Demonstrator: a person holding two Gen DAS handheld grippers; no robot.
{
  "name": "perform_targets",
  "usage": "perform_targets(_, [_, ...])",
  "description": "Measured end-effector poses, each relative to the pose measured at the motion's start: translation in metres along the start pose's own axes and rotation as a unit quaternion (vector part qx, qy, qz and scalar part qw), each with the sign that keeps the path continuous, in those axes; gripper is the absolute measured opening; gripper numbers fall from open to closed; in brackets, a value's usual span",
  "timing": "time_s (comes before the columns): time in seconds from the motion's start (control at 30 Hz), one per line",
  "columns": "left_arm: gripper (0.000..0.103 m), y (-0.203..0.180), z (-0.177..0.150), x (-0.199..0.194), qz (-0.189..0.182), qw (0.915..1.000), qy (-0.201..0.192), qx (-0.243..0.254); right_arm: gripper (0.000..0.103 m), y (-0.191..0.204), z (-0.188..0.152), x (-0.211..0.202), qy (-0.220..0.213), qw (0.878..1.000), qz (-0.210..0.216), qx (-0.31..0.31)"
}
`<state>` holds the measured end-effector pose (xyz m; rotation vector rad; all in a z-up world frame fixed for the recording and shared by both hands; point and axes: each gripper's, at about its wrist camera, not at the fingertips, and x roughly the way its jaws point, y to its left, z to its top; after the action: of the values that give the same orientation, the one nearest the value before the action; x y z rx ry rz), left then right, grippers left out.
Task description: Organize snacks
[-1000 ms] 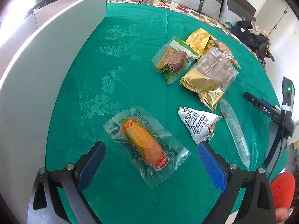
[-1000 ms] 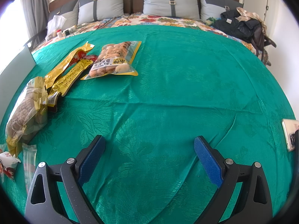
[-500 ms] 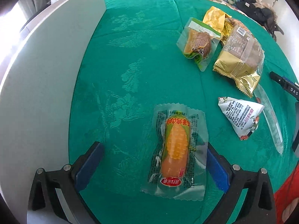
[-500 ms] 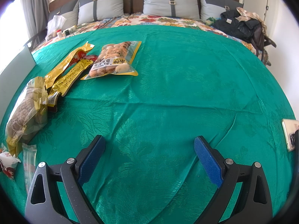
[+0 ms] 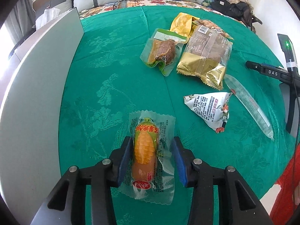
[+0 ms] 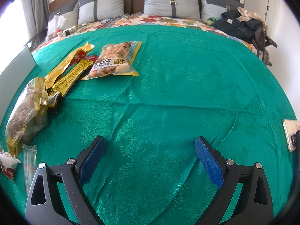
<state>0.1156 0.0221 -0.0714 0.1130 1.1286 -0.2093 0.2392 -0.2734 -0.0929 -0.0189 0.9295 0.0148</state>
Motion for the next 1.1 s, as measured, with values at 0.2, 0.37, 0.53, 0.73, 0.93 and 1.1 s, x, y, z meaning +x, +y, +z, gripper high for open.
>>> perform_targets(0.2, [0.050,0.000,-0.012,0.000,0.008,0.9991,-0.020,-0.036,0.098,0.000,0.000,0.000,0.000,1.000,0.000,0.000])
perform_targets(0.37, [0.071,-0.007,-0.014,0.003,0.001,0.9995,-0.020,-0.025,0.098,0.000,0.000,0.000,0.000,1.000,0.000,0.000])
perform_targets(0.53, [0.089,-0.004,-0.019,0.005,0.014,0.9993,-0.026,-0.024,0.098,0.000,0.000,0.000,0.000,1.000,0.000,0.000])
perform_targets(0.73, [0.103,0.002,-0.023,0.009,0.018,0.9989,-0.029,-0.031,0.098,0.000,-0.001,0.000,0.000,1.000,0.000,0.000])
perform_targets(0.93, [0.103,0.001,-0.025,0.009,0.019,0.9987,-0.036,-0.030,0.098,0.000,0.000,0.000,0.000,1.000,0.000,0.000])
perform_targets(1.1, [0.071,-0.003,-0.025,0.001,0.007,0.9992,-0.039,-0.011,0.098,0.000,0.000,0.000,0.000,1.000,0.000,0.000])
